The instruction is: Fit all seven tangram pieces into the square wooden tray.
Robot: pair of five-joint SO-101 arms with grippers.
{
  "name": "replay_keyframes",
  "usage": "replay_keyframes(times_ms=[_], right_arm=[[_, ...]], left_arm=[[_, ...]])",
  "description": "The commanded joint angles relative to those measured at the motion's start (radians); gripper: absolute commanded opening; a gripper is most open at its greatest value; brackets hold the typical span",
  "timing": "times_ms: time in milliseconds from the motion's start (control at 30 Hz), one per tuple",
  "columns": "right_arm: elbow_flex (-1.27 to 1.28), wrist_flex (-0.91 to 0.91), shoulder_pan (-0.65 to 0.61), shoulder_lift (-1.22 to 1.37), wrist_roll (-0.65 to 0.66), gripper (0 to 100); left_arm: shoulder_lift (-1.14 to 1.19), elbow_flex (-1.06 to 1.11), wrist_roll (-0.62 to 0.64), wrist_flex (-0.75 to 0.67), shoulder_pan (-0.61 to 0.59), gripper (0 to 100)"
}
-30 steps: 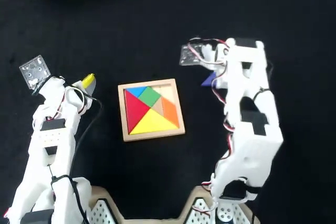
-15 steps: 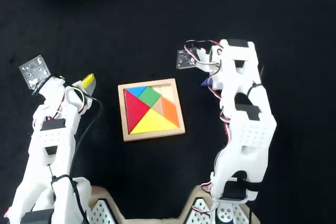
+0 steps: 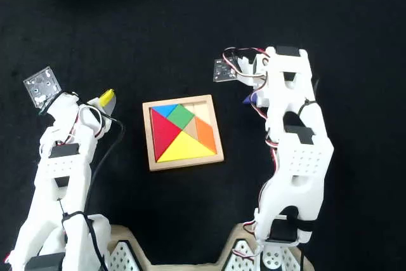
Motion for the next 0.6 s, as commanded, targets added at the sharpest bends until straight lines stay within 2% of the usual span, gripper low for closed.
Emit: replay_keyframes(times_ms=[0,233,400,567], right_arm=[[-0.045,-0.011,0.006,0.004,0.009,26.1],[-0.051,0.038,0.003,-0.008,0.011,26.0],[-0.053,0.041,0.003,-0.022,0.011,20.4],[-0.051,0.041,0.003,-0.022,0.011,19.8]], left_arm=[[-0.018,-0.015,-0.009,-0.023,0.015,29],[-0.018,-0.015,-0.009,-0.023,0.016,29],[-0.018,-0.015,-0.009,-0.023,0.016,29],[-0.018,-0.015,-0.009,-0.023,0.016,29]])
